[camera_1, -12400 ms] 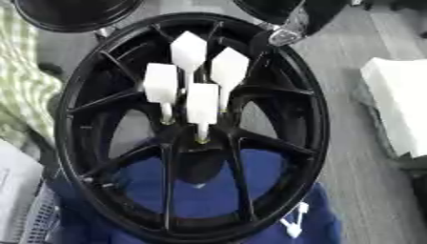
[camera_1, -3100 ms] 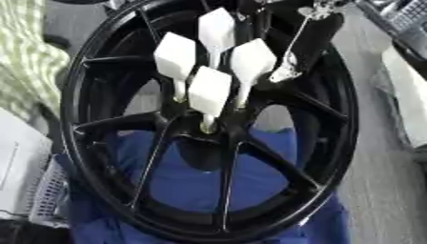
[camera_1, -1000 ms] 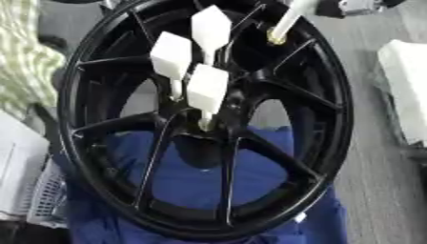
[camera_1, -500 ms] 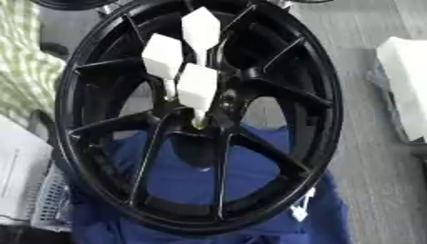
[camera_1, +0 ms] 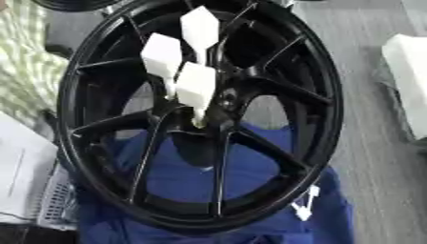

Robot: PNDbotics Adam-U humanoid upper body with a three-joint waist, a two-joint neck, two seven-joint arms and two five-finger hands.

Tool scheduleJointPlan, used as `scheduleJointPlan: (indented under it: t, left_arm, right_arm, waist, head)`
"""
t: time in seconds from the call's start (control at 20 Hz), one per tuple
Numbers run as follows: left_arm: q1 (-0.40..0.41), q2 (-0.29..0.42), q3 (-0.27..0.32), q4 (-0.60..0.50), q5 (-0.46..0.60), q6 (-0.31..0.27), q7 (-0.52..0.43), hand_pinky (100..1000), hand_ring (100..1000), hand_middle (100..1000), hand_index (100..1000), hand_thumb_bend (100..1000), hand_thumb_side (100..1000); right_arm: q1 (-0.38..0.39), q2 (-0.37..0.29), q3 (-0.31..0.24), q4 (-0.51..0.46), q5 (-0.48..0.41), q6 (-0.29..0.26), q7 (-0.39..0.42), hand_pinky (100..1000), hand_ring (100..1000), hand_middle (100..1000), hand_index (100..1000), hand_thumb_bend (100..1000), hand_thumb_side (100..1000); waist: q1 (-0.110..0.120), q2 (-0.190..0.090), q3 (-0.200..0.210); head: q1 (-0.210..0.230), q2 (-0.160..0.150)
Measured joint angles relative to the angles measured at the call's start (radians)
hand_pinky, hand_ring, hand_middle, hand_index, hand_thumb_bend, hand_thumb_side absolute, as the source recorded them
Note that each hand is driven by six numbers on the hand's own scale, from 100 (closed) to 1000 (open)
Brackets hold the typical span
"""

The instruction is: Pull the pin out of the wheel hub.

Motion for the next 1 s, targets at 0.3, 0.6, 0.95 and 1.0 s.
scheduleJointPlan:
  t: [0.3,0.6,0.95,1.0]
  left_arm:
    - [-0.001,0.0,0.0,0.0,0.0,0.001,-0.001,790,706,699,778,555,630]
    - [-0.007,0.0,-0.004,0.0,0.0,0.001,-0.003,790,706,698,777,555,629]
    - [-0.025,0.0,-0.017,0.0,0.004,0.002,-0.018,790,705,697,777,555,627]
    - [-0.028,0.0,-0.018,0.0,0.005,0.002,-0.02,790,705,697,777,555,627]
  right_arm:
    - [0.031,0.041,-0.038,-0.016,0.105,0.031,-0.109,880,944,902,863,365,100]
    - [-0.055,0.072,-0.035,-0.097,0.111,0.06,-0.212,821,777,695,758,100,197]
    - [-0.175,0.125,0.112,-0.239,0.007,0.023,-0.318,823,774,685,761,100,360]
    - [-0.192,0.136,0.138,-0.254,-0.01,0.016,-0.321,822,773,684,761,100,348]
  waist:
    - [0.001,-0.003,0.008]
    - [0.001,-0.006,0.02]
    - [0.002,-0.006,0.055]
    - [0.003,-0.006,0.058]
  head:
    - [-0.006,0.0]
    - [-0.014,0.0]
    - [-0.037,0.0]
    - [-0.04,0.0]
